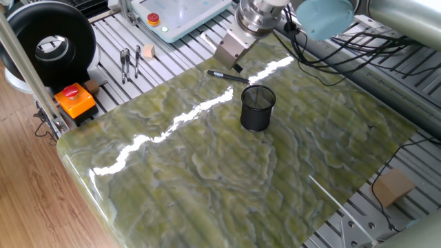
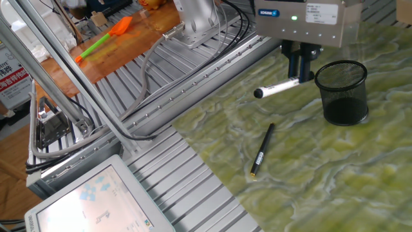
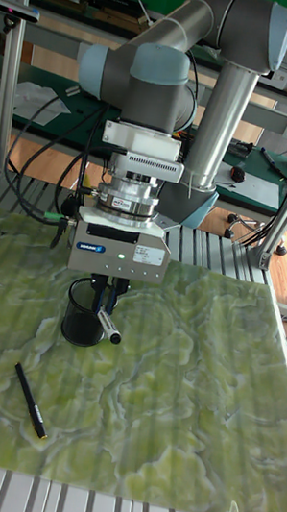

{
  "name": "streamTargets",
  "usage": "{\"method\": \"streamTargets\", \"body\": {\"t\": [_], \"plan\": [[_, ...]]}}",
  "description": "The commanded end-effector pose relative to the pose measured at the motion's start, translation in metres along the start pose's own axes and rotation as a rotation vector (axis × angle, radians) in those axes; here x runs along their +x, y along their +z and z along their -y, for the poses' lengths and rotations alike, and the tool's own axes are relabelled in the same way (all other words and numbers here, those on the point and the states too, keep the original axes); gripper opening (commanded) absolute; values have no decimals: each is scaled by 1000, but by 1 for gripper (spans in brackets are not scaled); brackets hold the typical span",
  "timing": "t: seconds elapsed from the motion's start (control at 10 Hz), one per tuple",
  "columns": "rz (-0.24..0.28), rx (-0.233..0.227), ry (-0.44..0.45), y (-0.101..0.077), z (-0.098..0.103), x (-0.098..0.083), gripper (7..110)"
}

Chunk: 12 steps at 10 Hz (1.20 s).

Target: Put the pen into the pen holder

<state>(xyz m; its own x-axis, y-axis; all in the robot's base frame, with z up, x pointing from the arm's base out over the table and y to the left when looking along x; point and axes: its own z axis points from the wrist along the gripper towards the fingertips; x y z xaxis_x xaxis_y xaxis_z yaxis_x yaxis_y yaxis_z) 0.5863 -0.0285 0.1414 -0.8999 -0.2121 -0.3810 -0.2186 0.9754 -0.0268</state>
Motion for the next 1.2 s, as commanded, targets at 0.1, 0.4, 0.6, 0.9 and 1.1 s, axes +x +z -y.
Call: {"method": "streamTargets", "body": {"t": [0.1, 0.4, 0.6, 0.9, 1.1], "plan": [[17, -50, 18, -5, -22, 21, 7], [22, -50, -3, -1, -13, 42, 7], [17, -59, 1, 0, -12, 54, 7], [16, -61, -4, 3, -8, 62, 7], [10, -70, -11, 7, -6, 72, 7]]}}
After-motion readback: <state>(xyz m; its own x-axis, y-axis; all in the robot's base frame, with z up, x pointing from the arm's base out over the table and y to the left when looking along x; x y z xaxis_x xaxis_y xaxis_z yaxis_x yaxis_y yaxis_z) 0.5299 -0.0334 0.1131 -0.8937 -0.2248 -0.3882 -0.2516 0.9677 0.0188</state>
